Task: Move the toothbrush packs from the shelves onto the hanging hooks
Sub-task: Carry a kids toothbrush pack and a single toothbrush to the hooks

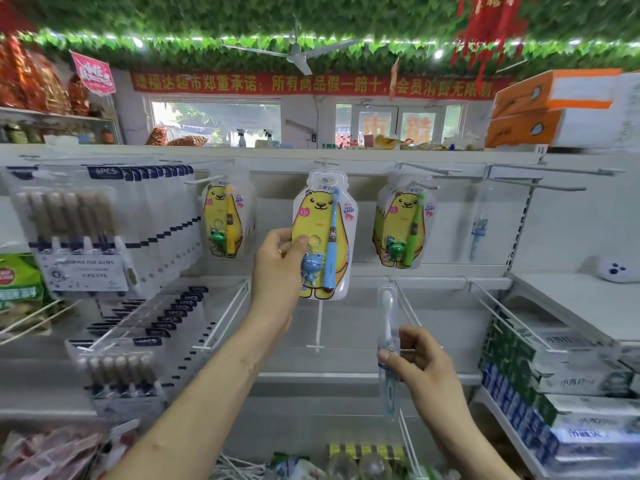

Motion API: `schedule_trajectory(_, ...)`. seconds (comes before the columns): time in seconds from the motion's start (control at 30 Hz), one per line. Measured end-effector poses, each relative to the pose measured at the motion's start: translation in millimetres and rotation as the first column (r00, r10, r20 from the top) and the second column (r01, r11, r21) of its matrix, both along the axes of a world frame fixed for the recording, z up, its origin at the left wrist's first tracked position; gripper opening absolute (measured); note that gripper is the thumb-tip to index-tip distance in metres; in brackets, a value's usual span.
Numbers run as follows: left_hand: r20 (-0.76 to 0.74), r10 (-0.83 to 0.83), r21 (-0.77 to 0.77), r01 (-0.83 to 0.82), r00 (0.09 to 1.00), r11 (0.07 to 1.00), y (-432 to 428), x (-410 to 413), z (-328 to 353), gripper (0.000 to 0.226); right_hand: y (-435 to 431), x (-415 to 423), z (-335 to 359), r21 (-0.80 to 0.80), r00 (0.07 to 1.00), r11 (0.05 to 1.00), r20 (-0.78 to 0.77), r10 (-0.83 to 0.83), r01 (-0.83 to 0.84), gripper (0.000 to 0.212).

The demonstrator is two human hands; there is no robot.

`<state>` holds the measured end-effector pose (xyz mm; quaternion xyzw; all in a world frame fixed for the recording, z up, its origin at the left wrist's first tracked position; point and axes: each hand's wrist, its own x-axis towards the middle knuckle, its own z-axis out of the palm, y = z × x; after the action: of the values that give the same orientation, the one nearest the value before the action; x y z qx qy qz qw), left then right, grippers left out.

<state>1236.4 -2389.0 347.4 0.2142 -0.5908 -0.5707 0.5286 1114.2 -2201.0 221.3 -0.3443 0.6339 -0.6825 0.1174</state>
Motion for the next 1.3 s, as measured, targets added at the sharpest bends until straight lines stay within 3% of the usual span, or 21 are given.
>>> schedule_trajectory(0.6,0.231,0.089,0.062,-0.106,0.969,0.992,-78,-78,-1,0.015,-7,-10,25,-0.015,0.999,0.999,0.001,0.038,-0.038,0.025)
schedule_trajectory(0.83,0.245,0.323,-0.2,-0.278,0.914,0.939,-45,-55,-38,0.027,-1,-16,34,-0.032,1.0,0.999,0.027,0.016,-0.015,0.027)
schedule_trajectory(0.93,0.241,0.223,-0.319,-0.14,0.945,0.937,-10,-49,-45,0.015,7,-26,43,-0.083,0.999,0.997,0.031,0.006,-0.003,0.026)
schedule_trajectory(1.03,0.288,-0.003,-0.363,0.112,0.958,0.925,37,-55,-49,0.012,22,-45,54,-0.139,1.0,0.99,0.015,0.005,-0.003,0.024)
schedule_trajectory(1.17,0.42,-0.364,-0.299,0.505,0.832,0.81,103,-94,-52,0.027,56,-87,73,-0.176,0.999,0.984,-0.053,-0.014,0.005,0.021)
schedule_trajectory(1.23,0.455,-0.414,-0.288,0.571,0.788,0.769,133,-122,-51,0.036,78,-116,80,-0.183,0.997,0.983,-0.072,-0.029,0.016,0.02)
schedule_trajectory(1.3,0.441,-0.406,-0.305,0.559,0.8,0.771,162,-154,-49,0.044,101,-145,86,-0.188,0.996,0.982,-0.086,-0.037,0.021,0.019)
